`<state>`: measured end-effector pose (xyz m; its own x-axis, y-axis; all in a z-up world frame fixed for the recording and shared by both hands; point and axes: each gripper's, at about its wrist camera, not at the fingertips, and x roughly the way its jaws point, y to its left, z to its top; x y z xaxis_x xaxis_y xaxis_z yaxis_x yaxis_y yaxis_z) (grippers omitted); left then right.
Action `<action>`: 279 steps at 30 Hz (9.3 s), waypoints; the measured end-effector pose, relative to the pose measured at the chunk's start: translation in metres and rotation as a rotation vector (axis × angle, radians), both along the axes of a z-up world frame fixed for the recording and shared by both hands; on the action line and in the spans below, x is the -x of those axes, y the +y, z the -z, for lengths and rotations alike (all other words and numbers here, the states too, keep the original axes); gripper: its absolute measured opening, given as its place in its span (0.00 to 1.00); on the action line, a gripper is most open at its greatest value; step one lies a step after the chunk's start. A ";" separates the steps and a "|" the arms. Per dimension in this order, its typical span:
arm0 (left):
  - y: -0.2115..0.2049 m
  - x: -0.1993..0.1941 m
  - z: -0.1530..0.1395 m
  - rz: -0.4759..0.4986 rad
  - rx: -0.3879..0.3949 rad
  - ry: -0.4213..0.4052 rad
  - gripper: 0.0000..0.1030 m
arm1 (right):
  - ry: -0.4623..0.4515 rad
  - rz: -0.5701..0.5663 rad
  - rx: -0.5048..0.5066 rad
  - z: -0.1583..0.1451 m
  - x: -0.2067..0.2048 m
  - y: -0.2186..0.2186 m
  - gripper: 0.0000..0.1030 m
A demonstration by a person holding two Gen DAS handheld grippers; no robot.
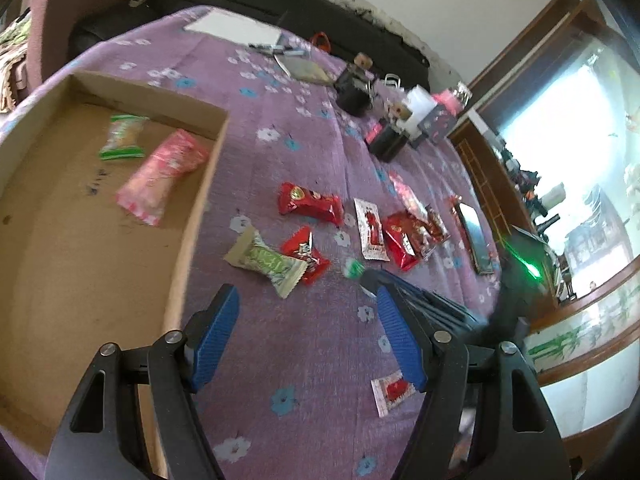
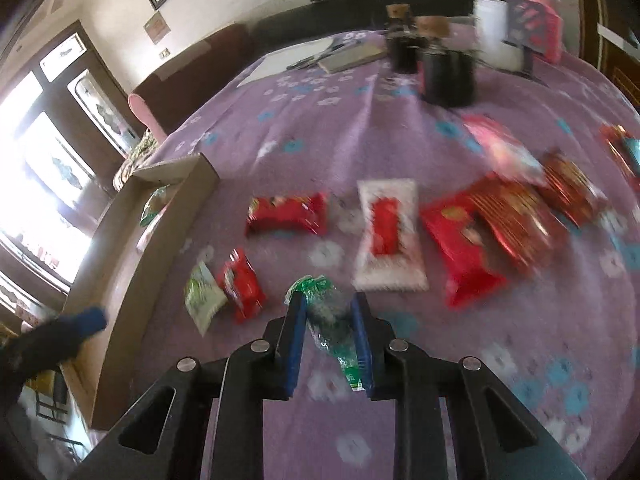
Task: Organize snacks
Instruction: 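Grasp the green-and-white square snack with the left gripper while the right gripper holds the candy, then carry both snacks into the cardboard box and open both grippers, then move both open grippers back over the remaining snacks on the table, then grasp the red-and-white packet with the left gripper while the right gripper grasps a pink bag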
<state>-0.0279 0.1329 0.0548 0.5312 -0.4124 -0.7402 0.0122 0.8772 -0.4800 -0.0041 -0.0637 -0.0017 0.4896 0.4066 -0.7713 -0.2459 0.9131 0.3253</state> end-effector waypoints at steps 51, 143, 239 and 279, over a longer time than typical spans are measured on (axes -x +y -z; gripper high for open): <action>-0.084 0.029 0.010 0.479 -0.486 -0.150 0.63 | 0.013 0.094 -0.162 0.007 0.014 -0.053 0.25; 0.191 -0.065 0.019 -0.162 -0.013 0.007 0.24 | 0.105 -0.173 -0.204 -0.047 -0.058 0.215 0.21; -0.085 0.021 0.042 0.349 -0.286 -0.088 0.29 | -0.082 0.254 -0.043 -0.046 -0.050 -0.157 0.48; -0.074 0.067 0.009 0.263 -0.178 -0.161 0.29 | -0.149 0.145 0.014 -0.095 0.004 -0.111 0.30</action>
<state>-0.0951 0.0593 0.0461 0.5399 -0.4225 -0.7280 0.3117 0.9038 -0.2934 -0.0082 -0.1747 0.0929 0.6515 0.3134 -0.6909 -0.1556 0.9465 0.2826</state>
